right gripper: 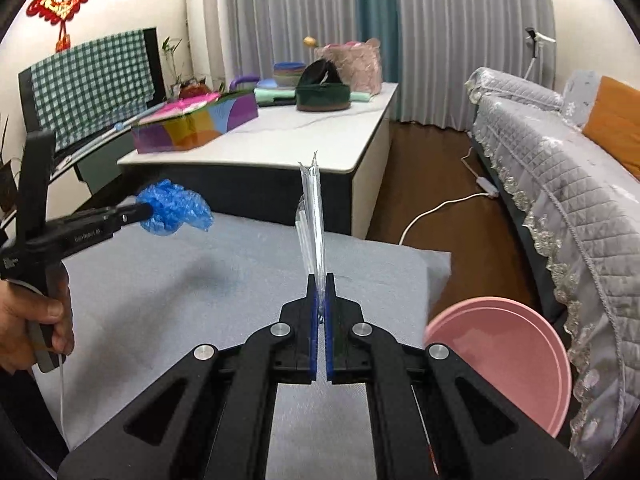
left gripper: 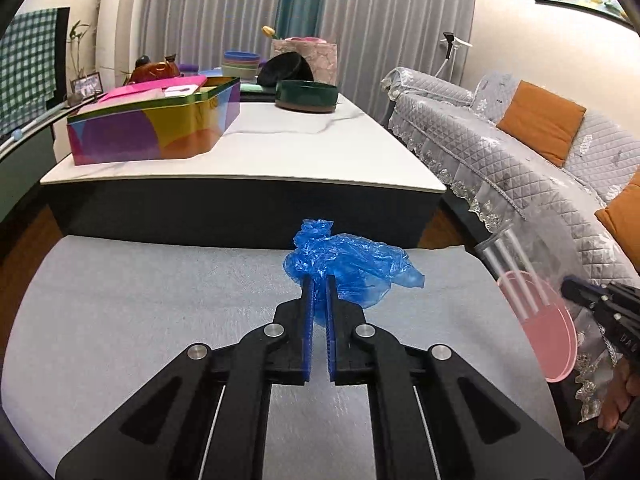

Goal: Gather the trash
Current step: 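Carry the blue bag and clear straw packet over the pink bin with both tools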

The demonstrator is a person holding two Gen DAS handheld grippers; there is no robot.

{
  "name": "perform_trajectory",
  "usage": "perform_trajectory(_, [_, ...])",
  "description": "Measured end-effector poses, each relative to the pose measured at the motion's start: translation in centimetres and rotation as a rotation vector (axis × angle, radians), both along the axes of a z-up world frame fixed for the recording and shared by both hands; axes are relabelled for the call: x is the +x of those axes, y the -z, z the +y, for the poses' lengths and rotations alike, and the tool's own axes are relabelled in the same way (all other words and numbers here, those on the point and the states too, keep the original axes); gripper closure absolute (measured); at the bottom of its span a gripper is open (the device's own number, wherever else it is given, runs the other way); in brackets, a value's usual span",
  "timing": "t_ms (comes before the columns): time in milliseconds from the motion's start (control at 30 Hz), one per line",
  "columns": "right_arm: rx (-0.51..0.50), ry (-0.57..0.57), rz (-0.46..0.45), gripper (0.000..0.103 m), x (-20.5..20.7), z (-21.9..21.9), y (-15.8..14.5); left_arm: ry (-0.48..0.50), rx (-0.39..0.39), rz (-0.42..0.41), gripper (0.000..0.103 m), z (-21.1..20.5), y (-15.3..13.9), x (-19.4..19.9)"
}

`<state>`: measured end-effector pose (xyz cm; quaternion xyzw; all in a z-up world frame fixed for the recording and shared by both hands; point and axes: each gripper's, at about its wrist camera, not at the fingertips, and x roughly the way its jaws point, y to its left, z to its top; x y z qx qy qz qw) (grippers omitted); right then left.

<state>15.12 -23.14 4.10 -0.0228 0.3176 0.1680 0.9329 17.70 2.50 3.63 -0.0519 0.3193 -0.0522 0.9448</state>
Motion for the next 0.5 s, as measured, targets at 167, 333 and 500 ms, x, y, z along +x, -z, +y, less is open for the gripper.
perform_trajectory(167, [0.015,0.033,-0.048,0.1,-2.9,-2.2,-1.7,0.012,-0.001,-0.001,0.098,-1.0,-0.1,-1.2])
perform_trajectory(333, [0.039,0.075,-0.073,0.1,-5.1,-4.6,-2.6,0.025,-0.002,-0.016,0.098,-2.0,-0.5,-2.5])
perform_trajectory(500, [0.064,0.122,-0.092,0.1,-6.6,-6.9,-3.0,0.032,0.0,-0.028,0.098,-2.6,-0.7,-3.5])
